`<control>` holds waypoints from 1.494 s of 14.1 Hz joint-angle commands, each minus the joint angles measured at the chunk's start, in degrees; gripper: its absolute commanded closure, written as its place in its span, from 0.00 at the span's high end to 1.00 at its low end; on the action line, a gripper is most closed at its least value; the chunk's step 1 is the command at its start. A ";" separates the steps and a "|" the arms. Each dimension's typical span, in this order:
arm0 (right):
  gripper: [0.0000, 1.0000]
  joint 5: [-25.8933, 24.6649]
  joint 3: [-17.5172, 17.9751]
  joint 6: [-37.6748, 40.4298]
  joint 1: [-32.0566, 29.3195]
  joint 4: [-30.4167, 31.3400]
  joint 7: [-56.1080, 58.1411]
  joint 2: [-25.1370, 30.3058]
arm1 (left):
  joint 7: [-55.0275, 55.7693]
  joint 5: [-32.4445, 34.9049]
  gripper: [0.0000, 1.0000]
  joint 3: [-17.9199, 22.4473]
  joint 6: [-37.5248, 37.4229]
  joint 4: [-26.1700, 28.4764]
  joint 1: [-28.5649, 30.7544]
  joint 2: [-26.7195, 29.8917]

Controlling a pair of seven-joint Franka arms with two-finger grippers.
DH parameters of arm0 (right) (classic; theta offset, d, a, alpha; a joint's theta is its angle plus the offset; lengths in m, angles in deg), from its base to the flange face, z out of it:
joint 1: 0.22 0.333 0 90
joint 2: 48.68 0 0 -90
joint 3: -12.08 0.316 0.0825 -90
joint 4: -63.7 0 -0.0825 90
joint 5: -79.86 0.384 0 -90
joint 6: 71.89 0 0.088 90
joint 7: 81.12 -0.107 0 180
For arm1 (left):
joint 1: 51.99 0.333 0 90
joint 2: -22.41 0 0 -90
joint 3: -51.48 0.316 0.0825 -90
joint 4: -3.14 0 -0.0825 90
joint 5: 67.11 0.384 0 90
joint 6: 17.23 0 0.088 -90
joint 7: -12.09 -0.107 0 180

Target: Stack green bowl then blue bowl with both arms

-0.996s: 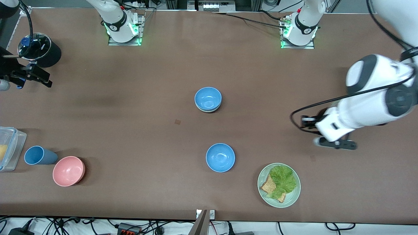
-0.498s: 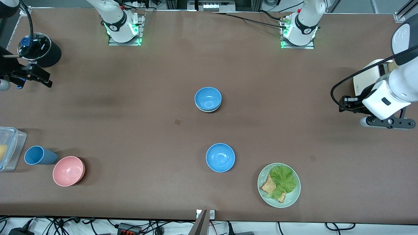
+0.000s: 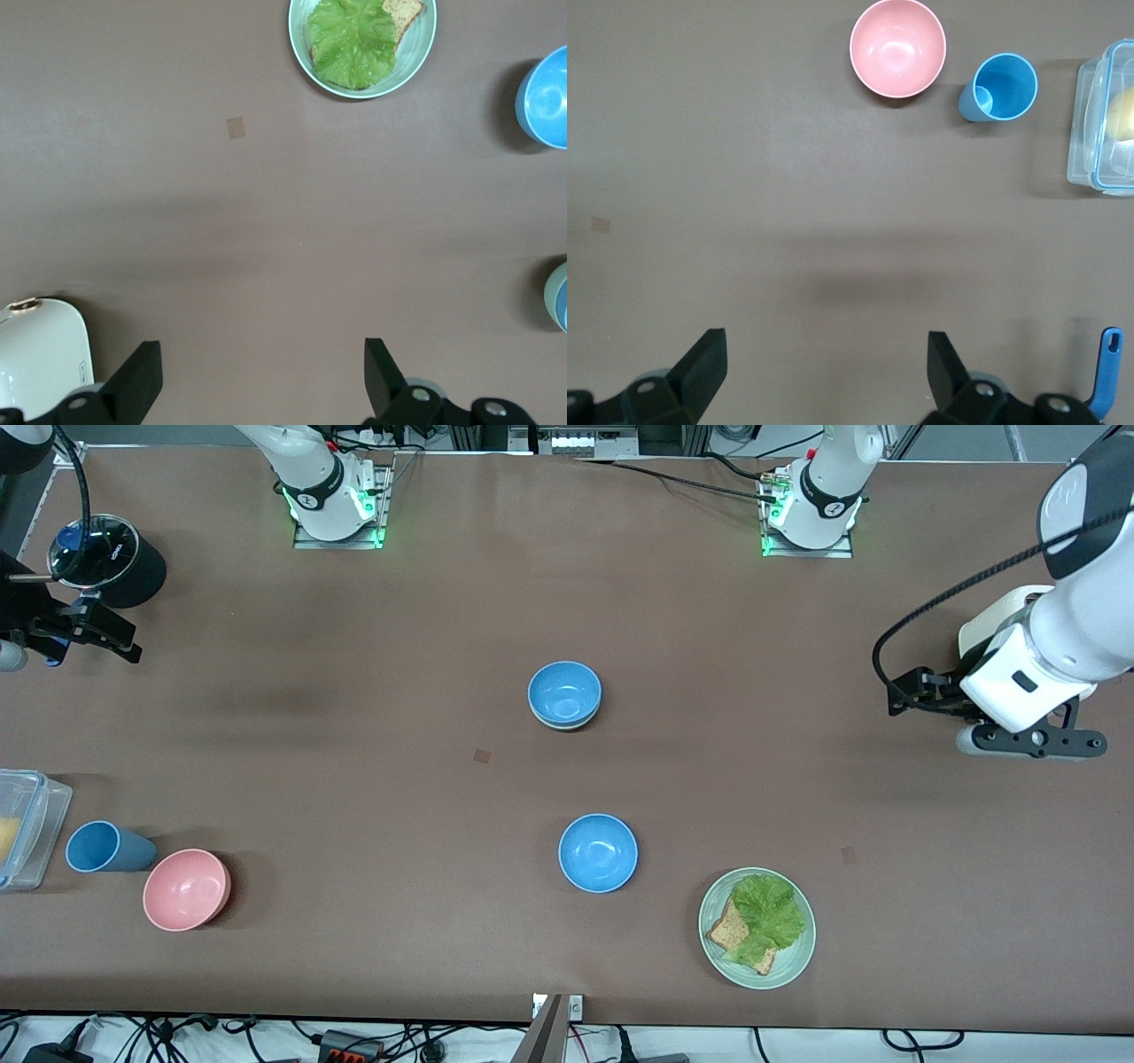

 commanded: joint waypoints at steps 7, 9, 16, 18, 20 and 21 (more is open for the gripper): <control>1.00 -0.26 0.54 -0.51 -0.21 0.29 0.80 0.98 | 0.24 -8.14 1.00 7.10 -4.48 2.43 -2.16 5.68; 1.00 -0.09 0.45 -0.51 -0.21 0.29 0.80 0.98 | 1.55 -8.05 1.00 7.37 -4.55 2.43 -2.86 5.76; 1.00 0.09 0.45 -1.04 -0.29 0.38 0.80 0.80 | 5.69 -7.87 1.00 7.37 -4.73 2.00 -2.52 4.80; 1.00 0.18 0.45 -1.04 -0.30 0.38 0.80 0.80 | 5.69 -7.61 1.00 7.11 -4.55 1.82 -2.60 4.80; 1.00 0.18 0.36 -1.13 -0.38 0.38 0.80 0.80 | 5.69 -6.38 1.00 6.67 -4.38 1.73 -2.60 4.80; 1.00 0.09 0.36 -1.04 -0.38 0.38 0.80 0.89 | 5.69 -6.21 1.00 6.58 -4.38 1.73 -2.69 4.80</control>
